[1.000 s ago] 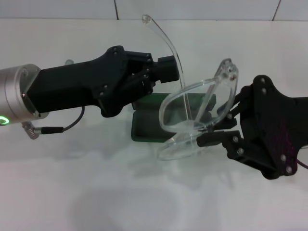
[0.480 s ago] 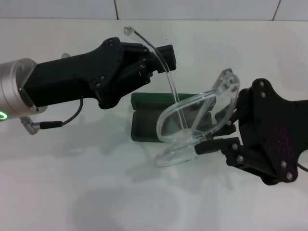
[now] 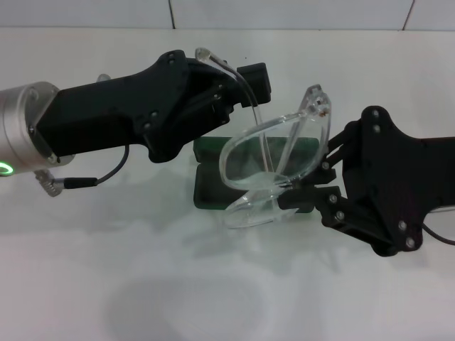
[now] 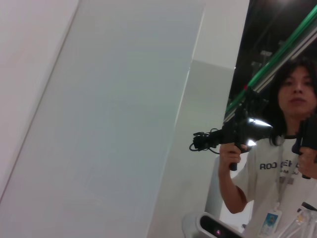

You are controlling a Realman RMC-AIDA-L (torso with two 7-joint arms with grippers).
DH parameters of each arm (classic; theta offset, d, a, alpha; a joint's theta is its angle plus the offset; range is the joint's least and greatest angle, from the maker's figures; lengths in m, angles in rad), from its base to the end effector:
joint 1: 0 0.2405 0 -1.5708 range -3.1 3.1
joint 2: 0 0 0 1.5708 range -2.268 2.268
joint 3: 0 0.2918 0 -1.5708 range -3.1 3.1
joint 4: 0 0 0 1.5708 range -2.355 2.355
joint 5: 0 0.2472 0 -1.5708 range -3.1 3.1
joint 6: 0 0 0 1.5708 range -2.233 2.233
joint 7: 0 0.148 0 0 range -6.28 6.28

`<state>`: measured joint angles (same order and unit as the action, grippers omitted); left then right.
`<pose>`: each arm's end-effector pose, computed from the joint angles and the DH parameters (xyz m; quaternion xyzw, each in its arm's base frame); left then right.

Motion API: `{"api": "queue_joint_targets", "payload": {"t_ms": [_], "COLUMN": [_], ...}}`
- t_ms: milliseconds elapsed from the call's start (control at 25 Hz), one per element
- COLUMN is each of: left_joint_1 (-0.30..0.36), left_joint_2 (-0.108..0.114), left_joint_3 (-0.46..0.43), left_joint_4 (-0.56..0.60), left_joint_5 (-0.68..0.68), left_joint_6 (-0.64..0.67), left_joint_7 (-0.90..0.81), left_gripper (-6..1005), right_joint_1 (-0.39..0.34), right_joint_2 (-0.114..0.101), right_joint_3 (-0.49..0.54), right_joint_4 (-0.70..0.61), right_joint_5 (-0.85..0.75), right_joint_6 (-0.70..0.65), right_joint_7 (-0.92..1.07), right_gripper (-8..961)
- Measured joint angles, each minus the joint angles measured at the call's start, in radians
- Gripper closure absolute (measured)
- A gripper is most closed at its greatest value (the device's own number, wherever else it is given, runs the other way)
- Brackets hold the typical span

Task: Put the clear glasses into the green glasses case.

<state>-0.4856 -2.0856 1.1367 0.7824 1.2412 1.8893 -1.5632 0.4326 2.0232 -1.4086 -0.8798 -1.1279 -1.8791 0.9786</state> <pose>-0.1892 0.3414 0.0011 0.8574 0.1104 0.4957 0.0836 0.1790 0.3166 -0.0079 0.8591 0.1760 -0.4802 0.0160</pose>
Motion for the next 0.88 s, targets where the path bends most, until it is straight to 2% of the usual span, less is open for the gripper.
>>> {"api": "queue_joint_targets", "payload": {"t_ms": [880], "left_joint_1": [-0.001], "left_joint_2": [-0.003], "left_joint_3": [0.028], "left_joint_4": [0.000], "left_joint_5": [-0.024], "left_joint_6": [0.029], "left_joint_7": [0.002], "left_gripper": [947], "right_joint_1": [0.004], "right_joint_2": [0.000], "right_joint_3": [0.003], "right_joint_4": [0.004], "right_joint_5": [-0.001], "right_joint_6": [0.028], "right_joint_7": [-0.001], "right_gripper": [897]}}
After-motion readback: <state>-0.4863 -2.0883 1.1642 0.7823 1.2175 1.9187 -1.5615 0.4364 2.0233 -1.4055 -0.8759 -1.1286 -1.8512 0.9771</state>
